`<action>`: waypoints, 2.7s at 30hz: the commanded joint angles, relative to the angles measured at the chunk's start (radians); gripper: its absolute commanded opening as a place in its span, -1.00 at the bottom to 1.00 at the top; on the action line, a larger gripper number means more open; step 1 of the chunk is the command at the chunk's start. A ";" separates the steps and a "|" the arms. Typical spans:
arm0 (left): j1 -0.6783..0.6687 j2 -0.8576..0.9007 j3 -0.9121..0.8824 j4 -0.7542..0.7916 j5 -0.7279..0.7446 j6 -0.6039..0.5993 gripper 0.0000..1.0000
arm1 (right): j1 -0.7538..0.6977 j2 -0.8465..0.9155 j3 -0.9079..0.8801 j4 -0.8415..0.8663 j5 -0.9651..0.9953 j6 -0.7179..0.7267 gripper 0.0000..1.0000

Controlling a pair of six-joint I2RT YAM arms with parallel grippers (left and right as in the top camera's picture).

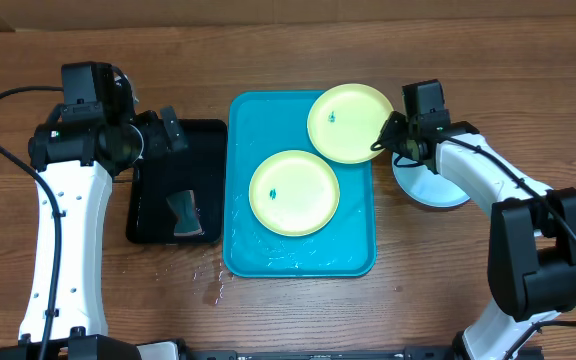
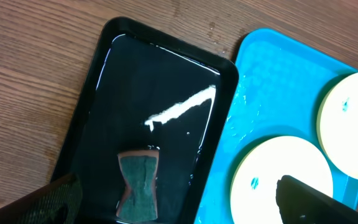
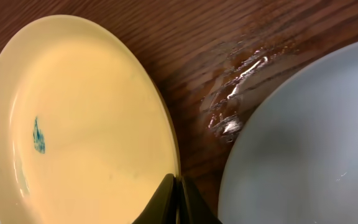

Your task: Clean dirty plates on tray and stack at the side

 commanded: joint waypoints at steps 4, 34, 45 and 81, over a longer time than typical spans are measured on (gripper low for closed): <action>-0.009 0.010 0.021 0.000 0.006 -0.018 1.00 | 0.069 0.004 -0.006 0.029 -0.013 -0.004 -0.85; -0.009 0.010 0.021 0.001 0.006 -0.018 1.00 | 0.248 -0.046 0.159 -0.407 -0.167 -0.315 -0.17; -0.009 0.010 0.021 0.000 0.006 -0.018 1.00 | 0.261 -0.045 0.063 -0.399 -0.163 -0.311 -0.20; -0.008 0.010 0.021 0.001 0.006 -0.018 0.99 | 0.329 -0.042 -0.051 -0.241 -0.083 -0.223 -0.51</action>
